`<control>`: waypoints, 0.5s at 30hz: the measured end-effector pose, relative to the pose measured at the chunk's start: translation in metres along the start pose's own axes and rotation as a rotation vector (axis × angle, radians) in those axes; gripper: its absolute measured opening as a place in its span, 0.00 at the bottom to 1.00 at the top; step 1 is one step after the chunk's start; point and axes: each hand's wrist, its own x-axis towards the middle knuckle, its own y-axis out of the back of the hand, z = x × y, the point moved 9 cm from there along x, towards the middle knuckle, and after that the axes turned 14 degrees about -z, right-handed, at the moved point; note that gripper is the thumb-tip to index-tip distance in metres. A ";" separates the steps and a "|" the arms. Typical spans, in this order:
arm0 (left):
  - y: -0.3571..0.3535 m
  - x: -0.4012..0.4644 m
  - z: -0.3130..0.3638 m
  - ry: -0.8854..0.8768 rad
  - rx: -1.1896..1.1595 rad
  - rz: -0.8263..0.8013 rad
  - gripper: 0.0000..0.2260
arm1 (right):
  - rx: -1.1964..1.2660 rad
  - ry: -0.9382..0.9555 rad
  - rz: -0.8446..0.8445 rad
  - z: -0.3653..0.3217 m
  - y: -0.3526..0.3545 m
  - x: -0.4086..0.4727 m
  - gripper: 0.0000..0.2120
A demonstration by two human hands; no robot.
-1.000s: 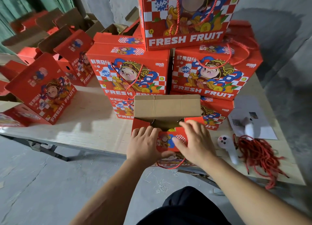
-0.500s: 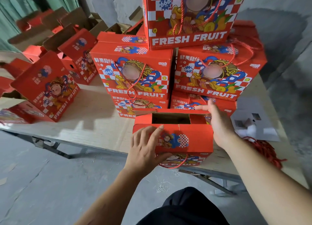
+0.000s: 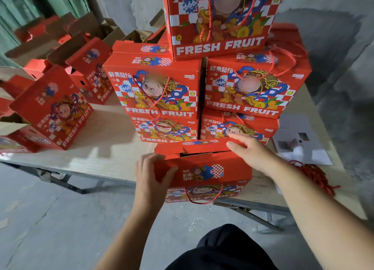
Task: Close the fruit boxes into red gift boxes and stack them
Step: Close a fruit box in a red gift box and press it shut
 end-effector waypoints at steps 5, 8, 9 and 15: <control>0.002 0.001 0.018 -0.143 0.204 -0.080 0.16 | -0.013 -0.165 -0.331 0.013 -0.015 0.008 0.31; -0.014 0.006 0.008 -0.010 0.318 -0.229 0.27 | -0.215 -0.194 -0.301 0.012 -0.009 0.007 0.42; -0.021 0.007 0.001 0.048 0.352 -0.294 0.31 | -0.397 -0.159 -0.190 0.007 -0.002 0.009 0.41; -0.042 0.005 -0.015 0.107 0.526 -0.424 0.50 | -0.804 0.311 0.377 -0.023 -0.053 -0.026 0.25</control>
